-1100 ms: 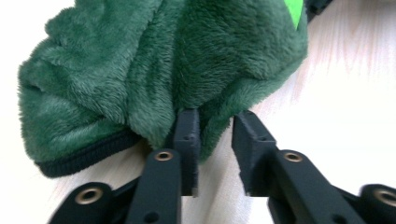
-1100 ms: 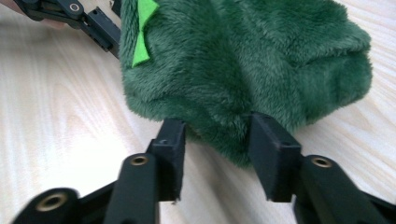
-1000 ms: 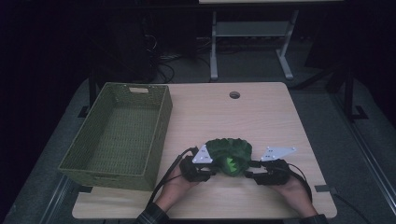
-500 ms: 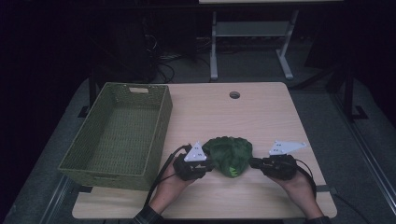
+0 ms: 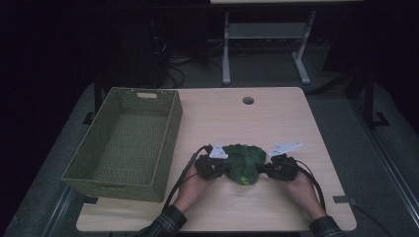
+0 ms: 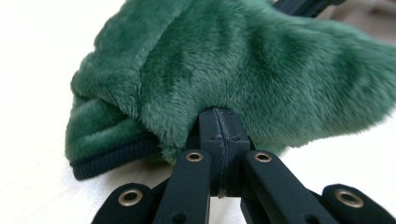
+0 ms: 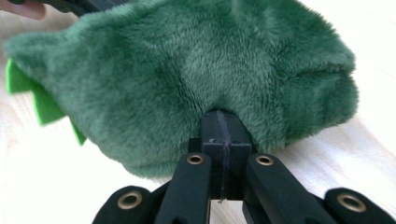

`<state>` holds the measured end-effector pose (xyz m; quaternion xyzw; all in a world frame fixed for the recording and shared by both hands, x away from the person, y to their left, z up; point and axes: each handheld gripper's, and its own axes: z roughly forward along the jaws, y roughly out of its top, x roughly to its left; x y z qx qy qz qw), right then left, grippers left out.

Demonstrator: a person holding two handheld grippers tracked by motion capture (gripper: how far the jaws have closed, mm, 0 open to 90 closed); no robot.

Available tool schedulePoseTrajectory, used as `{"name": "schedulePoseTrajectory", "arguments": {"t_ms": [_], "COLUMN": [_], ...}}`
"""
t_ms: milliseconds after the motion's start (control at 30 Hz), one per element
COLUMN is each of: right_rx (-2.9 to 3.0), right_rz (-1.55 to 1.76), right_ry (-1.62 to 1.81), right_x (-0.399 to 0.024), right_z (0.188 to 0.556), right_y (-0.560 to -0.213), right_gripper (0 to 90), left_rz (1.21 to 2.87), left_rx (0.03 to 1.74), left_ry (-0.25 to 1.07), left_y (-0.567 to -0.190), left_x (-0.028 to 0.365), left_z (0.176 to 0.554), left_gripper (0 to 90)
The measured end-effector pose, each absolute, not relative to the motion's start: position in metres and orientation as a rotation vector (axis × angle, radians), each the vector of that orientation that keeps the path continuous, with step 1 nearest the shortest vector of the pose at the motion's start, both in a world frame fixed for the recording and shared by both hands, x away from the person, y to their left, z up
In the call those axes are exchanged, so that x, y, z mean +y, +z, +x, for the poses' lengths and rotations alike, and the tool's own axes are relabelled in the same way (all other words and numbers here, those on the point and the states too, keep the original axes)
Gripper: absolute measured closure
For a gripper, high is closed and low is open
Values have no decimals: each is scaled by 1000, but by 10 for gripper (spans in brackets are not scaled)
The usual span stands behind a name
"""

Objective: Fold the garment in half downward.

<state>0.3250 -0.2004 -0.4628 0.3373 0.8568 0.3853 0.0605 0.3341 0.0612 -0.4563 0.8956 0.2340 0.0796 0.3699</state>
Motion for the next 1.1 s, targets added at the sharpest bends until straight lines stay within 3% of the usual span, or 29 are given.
{"name": "schedulePoseTrajectory", "arguments": {"t_ms": [233, 600, 867, 1100], "right_rx": [2622, 2499, 2411, 2388], "right_rz": [1030, 1084, 1115, 1150], "right_ry": [1138, 1172, 1222, 1227], "right_x": [-198, -230, -241, -221], "right_z": [327, 328, 355, 398], "right_y": [-470, -448, -436, -445], "right_gripper": [897, 897, 898, 898], "left_rz": [2321, 2239, 2232, 2269], "left_rx": [599, 556, 533, 488], "left_ry": [224, 175, 91, 52], "left_y": [-462, -432, -437, -450], "left_x": [59, 78, 73, 52], "left_z": [337, 312, 296, 292], "left_gripper": [896, 894, 895, 894]}}
